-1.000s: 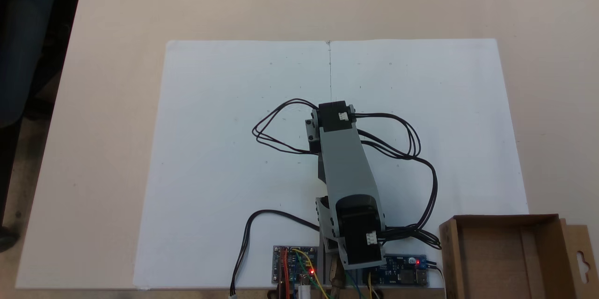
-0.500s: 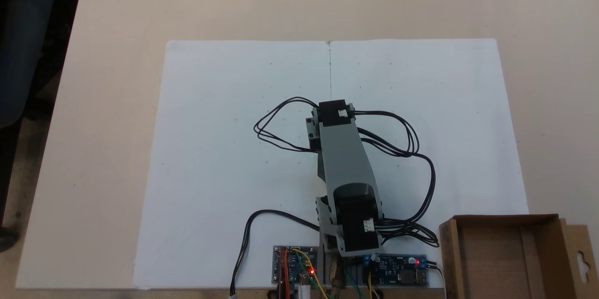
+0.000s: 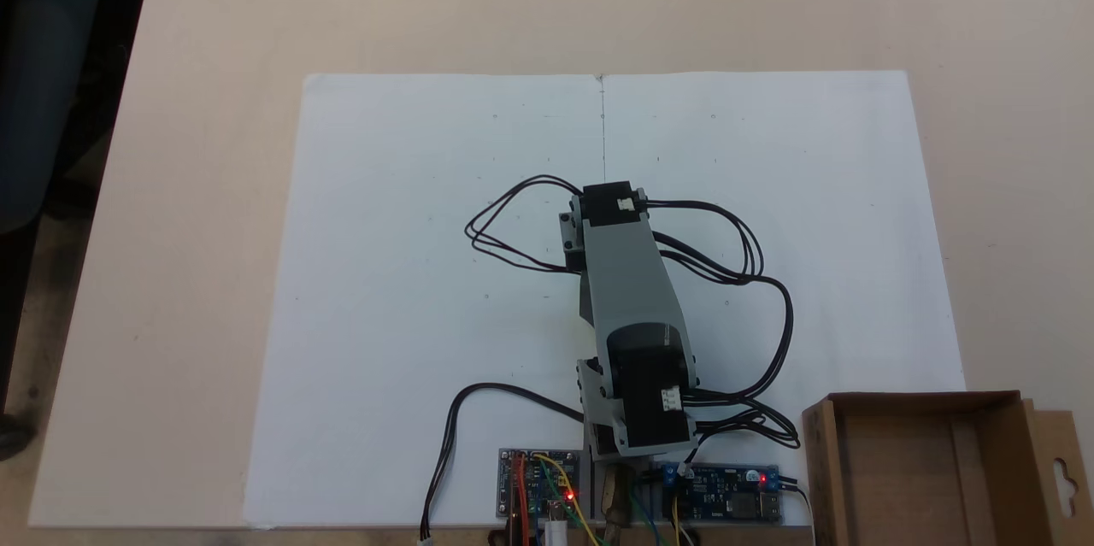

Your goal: Grasp a green dice and put it in the bin.

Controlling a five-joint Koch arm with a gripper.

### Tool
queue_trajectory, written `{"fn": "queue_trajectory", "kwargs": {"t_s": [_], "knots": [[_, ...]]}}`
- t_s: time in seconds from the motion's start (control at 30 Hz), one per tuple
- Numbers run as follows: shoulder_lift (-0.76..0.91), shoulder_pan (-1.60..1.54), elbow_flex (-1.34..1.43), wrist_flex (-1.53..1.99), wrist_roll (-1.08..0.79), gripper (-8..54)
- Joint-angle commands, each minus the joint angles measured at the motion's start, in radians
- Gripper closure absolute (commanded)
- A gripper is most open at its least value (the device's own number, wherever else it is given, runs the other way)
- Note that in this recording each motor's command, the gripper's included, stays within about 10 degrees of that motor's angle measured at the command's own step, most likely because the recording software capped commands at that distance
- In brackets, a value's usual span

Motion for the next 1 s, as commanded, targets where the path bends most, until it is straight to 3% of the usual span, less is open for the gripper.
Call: {"fn": "queue_trajectory", "kwargs": {"t_s": [0.0,0.97], "knots": [[0.011,0.005,0.005,-0.066,0.055,1.2],[0.172,0.008,0.164,-0.179,0.054,3.9]]}}
